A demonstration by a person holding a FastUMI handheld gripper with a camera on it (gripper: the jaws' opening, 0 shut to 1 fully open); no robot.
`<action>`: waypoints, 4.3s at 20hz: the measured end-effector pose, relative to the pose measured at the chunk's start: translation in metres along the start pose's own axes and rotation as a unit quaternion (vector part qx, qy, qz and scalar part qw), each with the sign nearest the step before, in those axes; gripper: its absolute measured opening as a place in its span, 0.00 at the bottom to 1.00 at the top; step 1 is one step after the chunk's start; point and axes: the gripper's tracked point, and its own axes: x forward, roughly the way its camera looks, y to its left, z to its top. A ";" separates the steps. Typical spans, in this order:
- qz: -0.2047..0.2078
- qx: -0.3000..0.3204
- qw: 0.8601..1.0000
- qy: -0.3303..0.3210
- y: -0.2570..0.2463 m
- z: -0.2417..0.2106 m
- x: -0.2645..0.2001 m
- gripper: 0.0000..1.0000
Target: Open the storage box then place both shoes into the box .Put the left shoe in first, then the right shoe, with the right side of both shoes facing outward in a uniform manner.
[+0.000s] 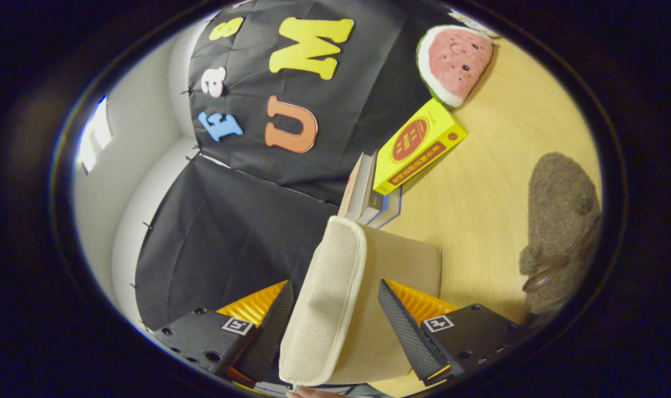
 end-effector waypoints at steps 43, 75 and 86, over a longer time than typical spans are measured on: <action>-0.078 -0.135 0.987 -0.025 0.267 -0.037 0.122 0.09; -0.496 -0.295 0.817 -0.008 -0.018 0.062 -0.172 0.94; -0.574 -0.212 0.783 0.113 -0.129 0.026 -0.183 0.58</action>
